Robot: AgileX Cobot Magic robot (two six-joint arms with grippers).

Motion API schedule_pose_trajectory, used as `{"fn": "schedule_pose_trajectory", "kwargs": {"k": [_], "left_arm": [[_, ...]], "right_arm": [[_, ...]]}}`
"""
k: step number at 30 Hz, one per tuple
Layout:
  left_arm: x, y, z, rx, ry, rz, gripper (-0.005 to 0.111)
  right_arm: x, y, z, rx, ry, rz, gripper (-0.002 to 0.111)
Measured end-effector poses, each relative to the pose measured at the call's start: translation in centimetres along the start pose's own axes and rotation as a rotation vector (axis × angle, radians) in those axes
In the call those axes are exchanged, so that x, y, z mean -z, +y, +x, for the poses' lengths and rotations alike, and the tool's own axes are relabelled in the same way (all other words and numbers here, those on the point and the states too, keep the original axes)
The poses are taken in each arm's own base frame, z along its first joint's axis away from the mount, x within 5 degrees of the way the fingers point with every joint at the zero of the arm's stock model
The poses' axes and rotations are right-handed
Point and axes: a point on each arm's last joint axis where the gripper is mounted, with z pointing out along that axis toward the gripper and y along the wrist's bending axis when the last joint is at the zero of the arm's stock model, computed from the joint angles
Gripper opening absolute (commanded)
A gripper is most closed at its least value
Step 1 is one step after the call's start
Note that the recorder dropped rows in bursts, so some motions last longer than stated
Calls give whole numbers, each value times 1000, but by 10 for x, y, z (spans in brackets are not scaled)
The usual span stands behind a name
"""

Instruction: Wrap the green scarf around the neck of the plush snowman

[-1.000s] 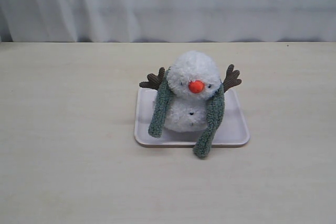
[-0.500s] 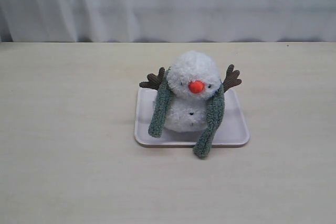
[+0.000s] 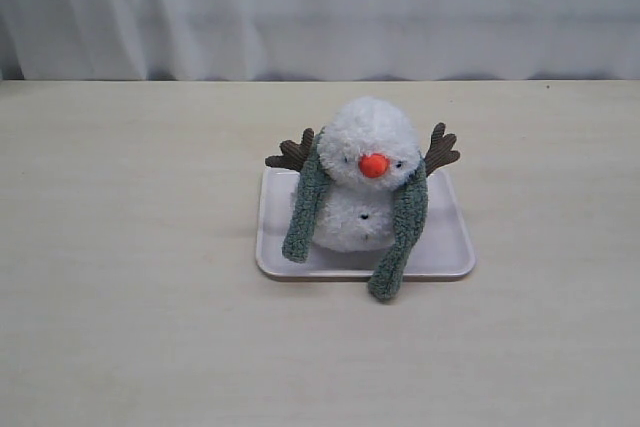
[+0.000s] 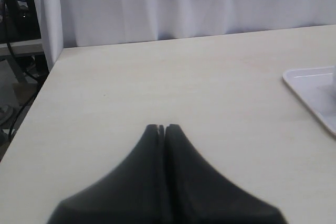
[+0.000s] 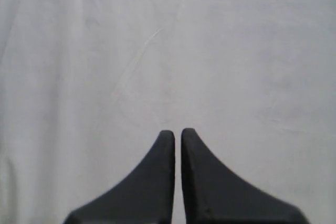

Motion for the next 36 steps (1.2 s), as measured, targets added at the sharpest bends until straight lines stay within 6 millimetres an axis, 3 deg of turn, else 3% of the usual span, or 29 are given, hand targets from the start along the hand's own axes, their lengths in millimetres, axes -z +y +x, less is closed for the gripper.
{"fn": "schedule_pose_trajectory", "kwargs": {"k": [6, 14, 31, 36], "left_arm": [[0, 0, 0, 0, 0, 0, 0], [0, 0, 0, 0, 0, 0, 0], [0, 0, 0, 0, 0, 0, 0], [0, 0, 0, 0, 0, 0, 0]], "right_arm": [[0, 0, 7, 75, 76, -3, 4], [4, -3, 27, 122, 311, 49, 4], [22, -4, 59, 49, 712, 70, 4], [24, -4, 62, 42, 747, 76, 4]]}}
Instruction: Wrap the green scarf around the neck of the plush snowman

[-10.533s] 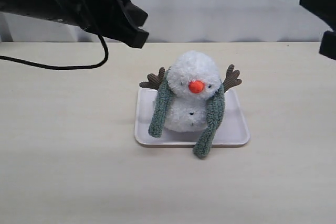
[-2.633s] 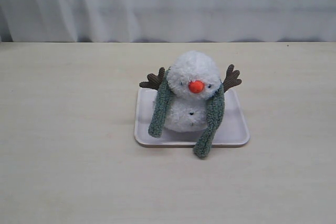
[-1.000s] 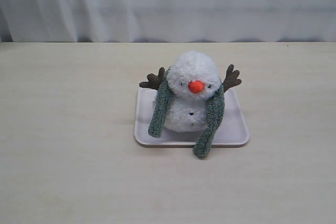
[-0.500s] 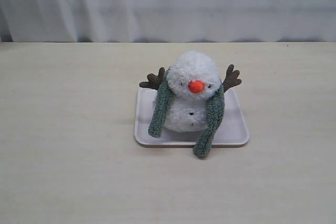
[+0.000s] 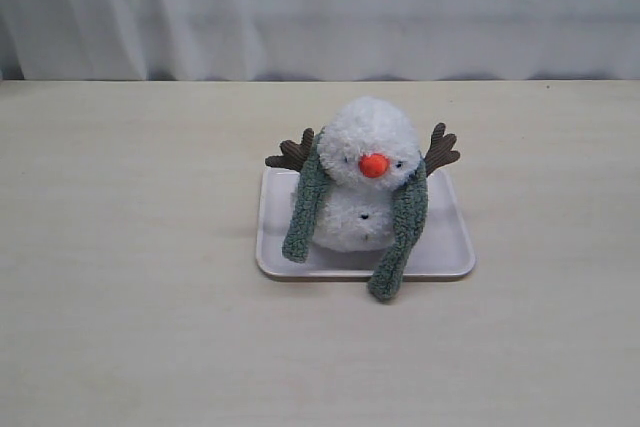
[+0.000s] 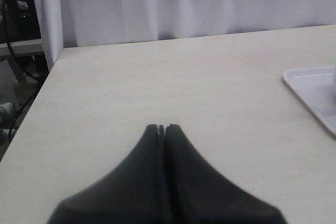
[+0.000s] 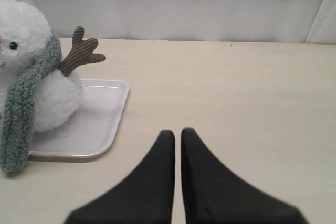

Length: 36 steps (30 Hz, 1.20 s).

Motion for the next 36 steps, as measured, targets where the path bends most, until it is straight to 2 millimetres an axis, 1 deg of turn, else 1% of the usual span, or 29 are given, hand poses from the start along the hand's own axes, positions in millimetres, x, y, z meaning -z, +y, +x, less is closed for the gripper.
{"fn": "schedule_pose_trajectory", "kwargs": {"k": [36], "left_arm": [[0, 0, 0, 0, 0, 0, 0]], "right_arm": [[0, 0, 1, -14, 15, 8, 4]]}}
